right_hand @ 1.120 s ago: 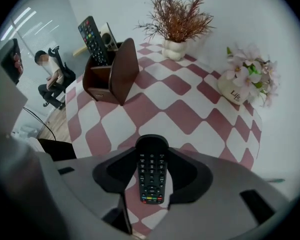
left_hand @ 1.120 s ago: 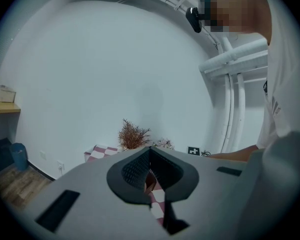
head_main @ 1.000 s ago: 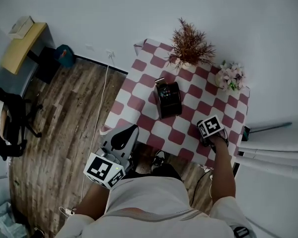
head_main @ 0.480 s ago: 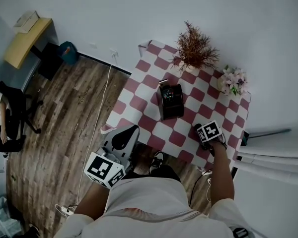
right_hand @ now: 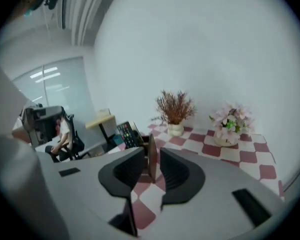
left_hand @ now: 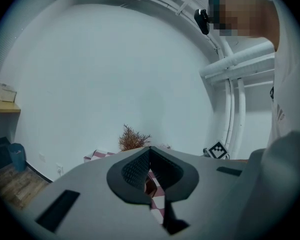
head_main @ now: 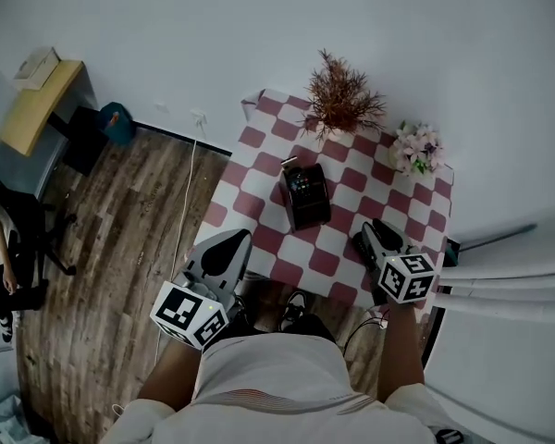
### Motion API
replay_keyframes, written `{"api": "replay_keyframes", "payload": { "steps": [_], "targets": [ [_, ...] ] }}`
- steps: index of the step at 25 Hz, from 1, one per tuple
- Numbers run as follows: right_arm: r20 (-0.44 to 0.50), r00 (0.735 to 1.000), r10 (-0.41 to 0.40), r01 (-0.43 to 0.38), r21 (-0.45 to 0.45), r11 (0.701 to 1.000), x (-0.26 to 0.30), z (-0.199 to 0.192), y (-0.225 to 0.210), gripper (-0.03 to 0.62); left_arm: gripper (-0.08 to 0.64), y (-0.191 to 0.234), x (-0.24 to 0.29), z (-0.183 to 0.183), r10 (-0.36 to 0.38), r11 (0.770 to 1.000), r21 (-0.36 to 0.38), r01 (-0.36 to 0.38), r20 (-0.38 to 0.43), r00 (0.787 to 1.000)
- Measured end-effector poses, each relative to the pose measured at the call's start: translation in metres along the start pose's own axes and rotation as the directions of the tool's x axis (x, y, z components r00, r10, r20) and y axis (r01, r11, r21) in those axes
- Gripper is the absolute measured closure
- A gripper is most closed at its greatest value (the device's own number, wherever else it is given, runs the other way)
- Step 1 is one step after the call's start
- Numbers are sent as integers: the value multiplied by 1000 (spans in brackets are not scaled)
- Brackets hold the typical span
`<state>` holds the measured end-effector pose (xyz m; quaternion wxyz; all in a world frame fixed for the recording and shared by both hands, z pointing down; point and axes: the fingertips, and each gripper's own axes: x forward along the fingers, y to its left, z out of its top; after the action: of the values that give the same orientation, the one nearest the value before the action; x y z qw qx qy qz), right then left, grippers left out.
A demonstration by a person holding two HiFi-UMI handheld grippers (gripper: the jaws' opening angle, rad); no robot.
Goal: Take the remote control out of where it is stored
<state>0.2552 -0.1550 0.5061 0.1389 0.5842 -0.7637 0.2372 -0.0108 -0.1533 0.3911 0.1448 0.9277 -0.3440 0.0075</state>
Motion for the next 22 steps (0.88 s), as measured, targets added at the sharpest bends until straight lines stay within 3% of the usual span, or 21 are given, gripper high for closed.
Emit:
{"api": "replay_keyframes", "payload": {
  "steps": [4, 10, 15, 22],
  "targets": [
    [208, 978, 9, -7, -10, 1000, -23, 35, 37, 533, 555, 5, -1, 11, -8, 1000, 19, 8, 12, 1000],
    [407, 909, 92, -77, -54, 996, -50, 82, 91, 552, 554, 10, -7, 22, -7, 999, 49, 6, 38, 999],
    [423, 900, 107, -40, -163, 986, -52, 96, 119, 554, 555, 16, -13, 28, -19, 997, 76, 16, 50, 999],
    [403, 909, 103, -37, -169, 985, -44, 91, 125, 552, 555, 20, -14, 30, -20, 997, 76, 16, 55, 998]
  ]
}}
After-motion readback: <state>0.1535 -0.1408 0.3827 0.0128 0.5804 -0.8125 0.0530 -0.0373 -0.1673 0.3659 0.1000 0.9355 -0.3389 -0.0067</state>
